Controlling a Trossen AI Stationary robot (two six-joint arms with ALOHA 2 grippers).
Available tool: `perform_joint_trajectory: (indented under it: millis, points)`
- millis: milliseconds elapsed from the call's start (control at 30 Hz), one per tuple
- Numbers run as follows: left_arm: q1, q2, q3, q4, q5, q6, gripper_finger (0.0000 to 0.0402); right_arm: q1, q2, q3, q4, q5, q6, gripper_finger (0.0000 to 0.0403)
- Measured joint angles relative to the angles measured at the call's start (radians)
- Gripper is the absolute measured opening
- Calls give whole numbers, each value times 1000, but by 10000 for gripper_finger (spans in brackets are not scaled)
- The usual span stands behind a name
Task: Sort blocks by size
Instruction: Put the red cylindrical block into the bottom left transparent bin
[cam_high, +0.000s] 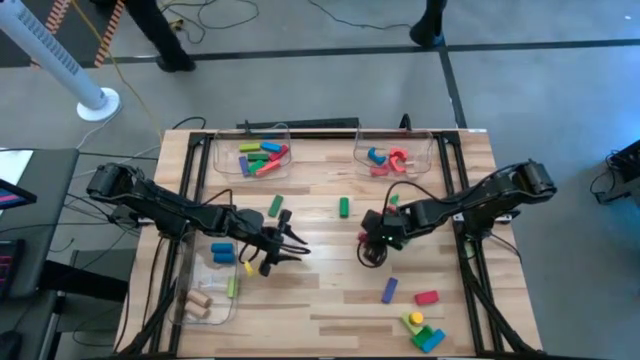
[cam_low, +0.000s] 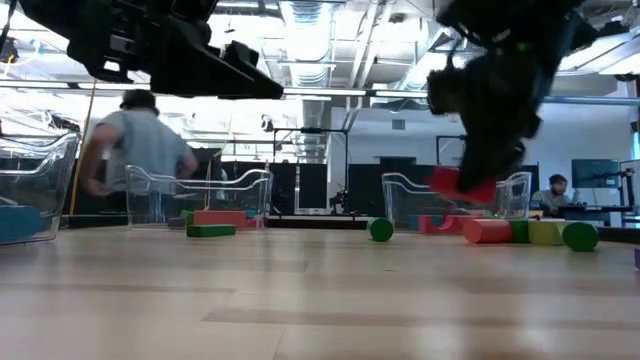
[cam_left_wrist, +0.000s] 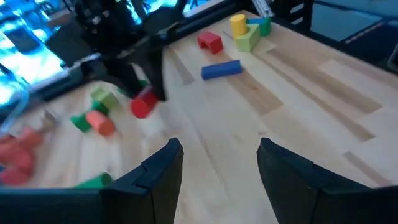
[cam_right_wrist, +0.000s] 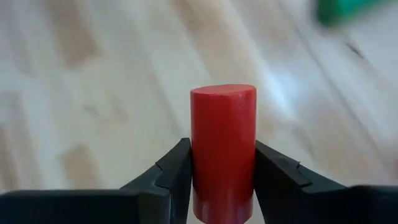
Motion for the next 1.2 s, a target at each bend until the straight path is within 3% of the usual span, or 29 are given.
perform_joint_trajectory:
  millis: [267,433,567,767,1200]
  points:
    - [-3,14,50,4,-26,147,197,39,7,51,186,-40,-39,167]
    - [-17,89,115,-5,-28,285,197,40,97,126,239,-114,-64,167]
    - [-34,147,168,-43,-93,361,197,46,202,228,227,-187,-117,167]
    - [-70,163,190,-89,-95,416,197,55,277,339,202,-220,-169,167]
    - [-116,163,190,-74,-163,527,197,42,280,367,253,-223,-180,167]
